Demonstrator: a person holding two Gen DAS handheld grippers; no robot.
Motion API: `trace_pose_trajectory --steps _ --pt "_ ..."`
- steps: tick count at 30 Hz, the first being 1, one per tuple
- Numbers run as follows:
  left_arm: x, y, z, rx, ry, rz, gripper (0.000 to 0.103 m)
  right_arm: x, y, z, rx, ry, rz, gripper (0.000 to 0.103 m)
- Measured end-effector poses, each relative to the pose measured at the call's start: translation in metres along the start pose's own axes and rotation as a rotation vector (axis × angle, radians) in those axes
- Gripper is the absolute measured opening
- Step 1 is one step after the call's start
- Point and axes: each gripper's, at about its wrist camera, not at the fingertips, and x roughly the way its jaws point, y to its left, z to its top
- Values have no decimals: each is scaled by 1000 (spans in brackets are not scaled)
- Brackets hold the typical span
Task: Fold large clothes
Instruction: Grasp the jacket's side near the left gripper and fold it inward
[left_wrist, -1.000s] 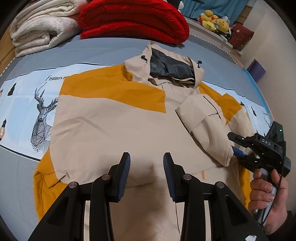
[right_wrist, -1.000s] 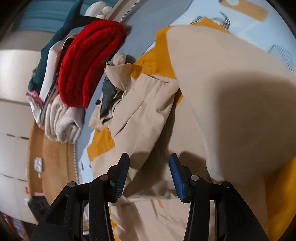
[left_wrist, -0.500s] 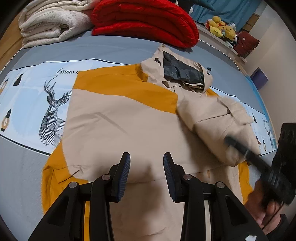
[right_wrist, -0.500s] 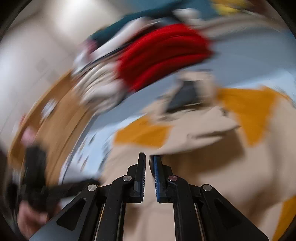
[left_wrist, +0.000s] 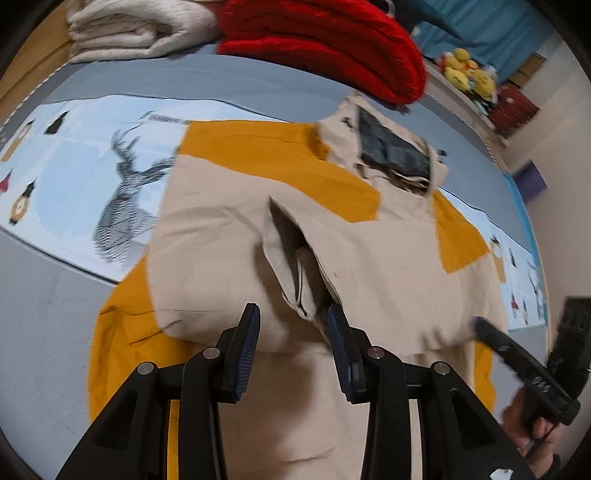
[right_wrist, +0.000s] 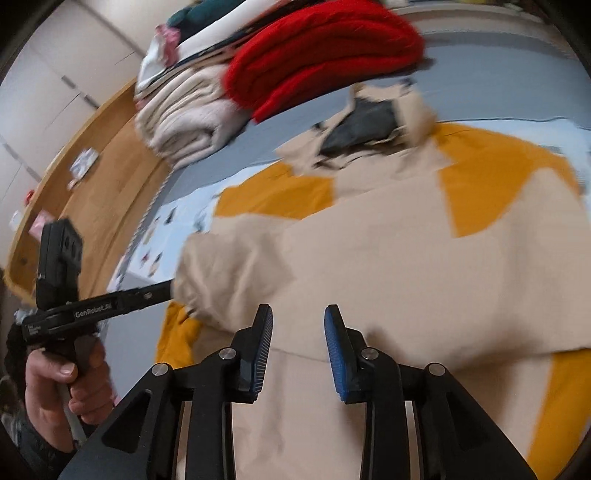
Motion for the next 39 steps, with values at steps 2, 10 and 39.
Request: trace_pose_trajectory --steps 2,10,39 --pt "0 15 2 -52 -4 36 35 -16 -15 1 26 -34 -56 31" --pt "6 66 5 -270 28 -34 35 -71 -70 7 155 -135 -211 31" --pt "18 87 12 -357 -20 47 20 -49 -193 -31 684 71 -381 32"
